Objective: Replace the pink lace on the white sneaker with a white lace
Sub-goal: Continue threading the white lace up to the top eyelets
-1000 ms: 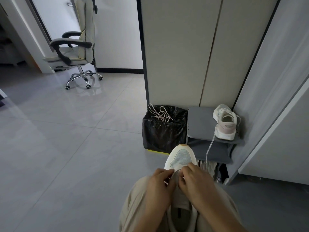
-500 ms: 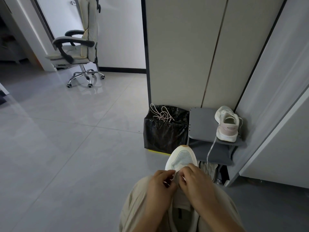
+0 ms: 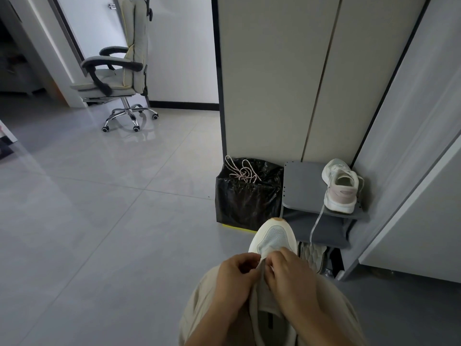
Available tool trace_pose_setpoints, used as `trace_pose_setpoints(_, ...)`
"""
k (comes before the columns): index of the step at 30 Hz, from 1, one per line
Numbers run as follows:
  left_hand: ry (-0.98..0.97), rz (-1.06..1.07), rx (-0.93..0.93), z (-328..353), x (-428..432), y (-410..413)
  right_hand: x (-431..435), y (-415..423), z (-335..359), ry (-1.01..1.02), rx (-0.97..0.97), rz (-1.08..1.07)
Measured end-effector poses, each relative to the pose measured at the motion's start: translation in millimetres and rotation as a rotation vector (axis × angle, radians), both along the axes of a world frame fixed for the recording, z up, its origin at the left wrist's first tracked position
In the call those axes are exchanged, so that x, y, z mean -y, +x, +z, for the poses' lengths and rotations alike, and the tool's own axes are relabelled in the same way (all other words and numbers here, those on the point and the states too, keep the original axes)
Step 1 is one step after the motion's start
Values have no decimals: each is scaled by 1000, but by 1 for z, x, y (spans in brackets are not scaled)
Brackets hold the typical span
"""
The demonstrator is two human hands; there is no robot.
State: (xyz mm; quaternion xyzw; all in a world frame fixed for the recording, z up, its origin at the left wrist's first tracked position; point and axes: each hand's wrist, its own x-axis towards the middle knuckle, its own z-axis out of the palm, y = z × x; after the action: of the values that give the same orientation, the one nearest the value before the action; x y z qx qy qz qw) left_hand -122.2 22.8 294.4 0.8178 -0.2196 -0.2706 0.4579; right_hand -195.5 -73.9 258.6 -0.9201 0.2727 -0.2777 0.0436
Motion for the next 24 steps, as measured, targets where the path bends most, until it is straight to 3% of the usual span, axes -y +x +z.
trace_pose_setpoints(6,-13,-23,-15,-1,-2,2,-1,-2,0,69,114,3)
trace_pose_setpoints(12,-19,-81,13,0,-3,6,-3,0,-7,-62,119,33)
trace_pose_setpoints(18,-25,-6,125,-6,0,2,3,-3,-6,-98,54,53)
trace_pose_setpoints(21,-20,-33,243,-11,5,-5,4,-5,-5,-65,68,31)
trace_pose_setpoints(24,-15,-97,346,-17,11,-8,8,-4,-5,-38,-40,-9)
